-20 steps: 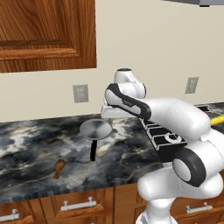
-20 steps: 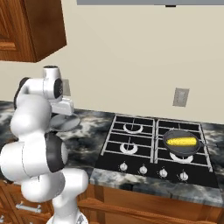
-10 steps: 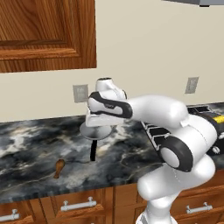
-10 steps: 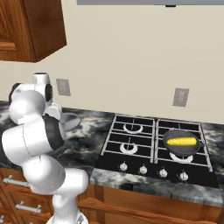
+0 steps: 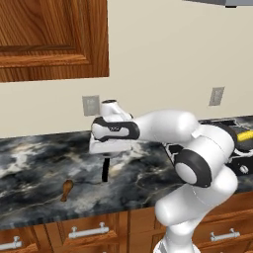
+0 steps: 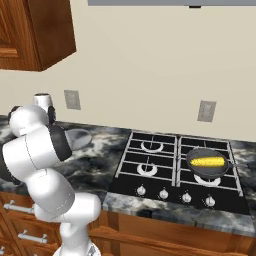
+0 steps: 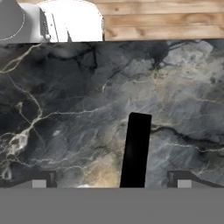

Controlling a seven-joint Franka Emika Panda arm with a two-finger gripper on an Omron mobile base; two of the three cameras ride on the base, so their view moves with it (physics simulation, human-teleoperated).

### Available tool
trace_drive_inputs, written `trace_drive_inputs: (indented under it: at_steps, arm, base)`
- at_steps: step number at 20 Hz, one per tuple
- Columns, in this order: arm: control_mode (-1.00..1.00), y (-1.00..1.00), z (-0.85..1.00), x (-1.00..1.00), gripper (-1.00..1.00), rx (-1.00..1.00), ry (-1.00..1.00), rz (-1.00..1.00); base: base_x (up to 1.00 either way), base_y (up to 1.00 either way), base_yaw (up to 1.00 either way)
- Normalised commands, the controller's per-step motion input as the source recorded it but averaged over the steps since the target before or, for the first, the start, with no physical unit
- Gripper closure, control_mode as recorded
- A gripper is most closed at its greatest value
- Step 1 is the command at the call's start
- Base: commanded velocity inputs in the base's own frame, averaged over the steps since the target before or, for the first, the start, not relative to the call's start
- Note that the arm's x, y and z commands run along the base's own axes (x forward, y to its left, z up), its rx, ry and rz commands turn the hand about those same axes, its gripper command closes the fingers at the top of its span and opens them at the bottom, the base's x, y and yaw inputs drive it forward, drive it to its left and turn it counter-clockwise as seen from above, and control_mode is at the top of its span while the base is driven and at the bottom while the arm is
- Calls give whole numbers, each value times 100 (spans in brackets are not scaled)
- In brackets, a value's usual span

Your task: Place both pans onto different burners. Then place the corn and the chicken drumstick on different pans.

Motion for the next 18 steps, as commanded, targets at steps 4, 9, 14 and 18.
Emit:
trace_drive_inputs:
  at_steps: [4, 9, 14, 18]
  arm:
    - [-100, 12, -31, 0, -100, 0, -2, 0]
    - [-100, 9, -28, 2, -100, 0, -4, 0]
    - [-100, 15, -27, 13, -100, -1, -2, 0]
    - [-100, 14, -20, 16, -100, 0, -1, 0]
  base:
    - [0, 0, 0]
    - [0, 0, 0]
    - [0, 0, 0]
    - [0, 0, 0]
